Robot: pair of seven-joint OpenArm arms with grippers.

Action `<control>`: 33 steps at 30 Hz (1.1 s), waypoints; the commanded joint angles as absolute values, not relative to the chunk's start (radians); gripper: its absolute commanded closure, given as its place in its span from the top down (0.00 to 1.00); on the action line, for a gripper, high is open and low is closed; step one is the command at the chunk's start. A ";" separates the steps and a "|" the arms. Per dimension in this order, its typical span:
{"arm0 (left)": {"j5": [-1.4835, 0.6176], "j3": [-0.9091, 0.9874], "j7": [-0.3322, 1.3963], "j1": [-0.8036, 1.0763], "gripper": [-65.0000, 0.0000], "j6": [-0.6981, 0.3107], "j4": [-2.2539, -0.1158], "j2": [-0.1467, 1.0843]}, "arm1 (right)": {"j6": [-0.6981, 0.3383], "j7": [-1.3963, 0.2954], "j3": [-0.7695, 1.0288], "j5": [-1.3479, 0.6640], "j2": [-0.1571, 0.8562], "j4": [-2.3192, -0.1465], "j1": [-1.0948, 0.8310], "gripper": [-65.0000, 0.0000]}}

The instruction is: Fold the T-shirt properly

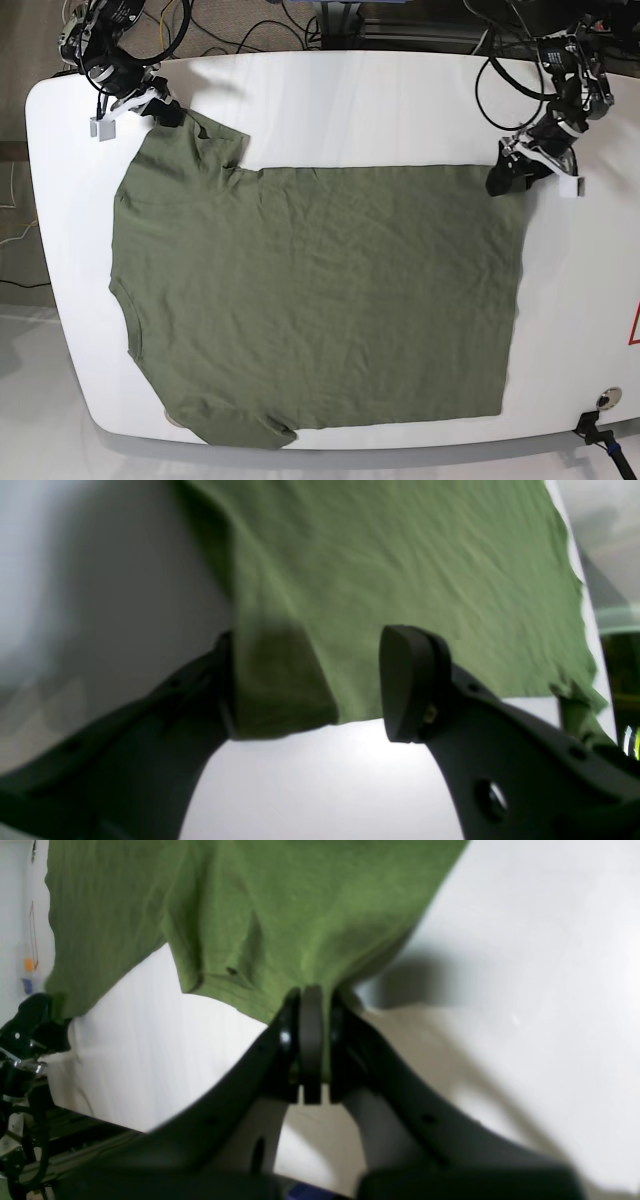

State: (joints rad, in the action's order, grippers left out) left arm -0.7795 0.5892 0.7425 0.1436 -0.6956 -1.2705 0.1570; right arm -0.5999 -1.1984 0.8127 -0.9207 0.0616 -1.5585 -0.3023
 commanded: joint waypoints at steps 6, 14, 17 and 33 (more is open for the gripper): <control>-0.751 0.613 0.768 0.128 0.52 -0.680 -1.276 0.165 | -0.607 -1.187 0.819 -0.941 0.079 -1.577 -0.303 0.00; -0.748 0.613 0.769 0.128 0.00 -0.677 -1.276 0.163 | -0.607 -1.187 0.819 -0.941 0.079 -1.577 -0.303 0.00; -0.748 0.613 0.769 0.128 0.00 -0.677 -1.276 0.163 | -0.608 -1.187 0.819 -0.941 0.079 -1.577 -0.303 0.00; -0.748 0.616 0.823 0.412 0.00 -0.684 -1.567 0.206 | -0.602 -1.182 0.823 -0.940 0.071 -1.936 -0.484 0.00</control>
State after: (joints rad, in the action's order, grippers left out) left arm -0.7341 0.6094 0.8368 0.4091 -0.6746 -1.5497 0.1925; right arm -0.5991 -1.1942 0.8181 -0.9199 0.0616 -1.8973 -0.4793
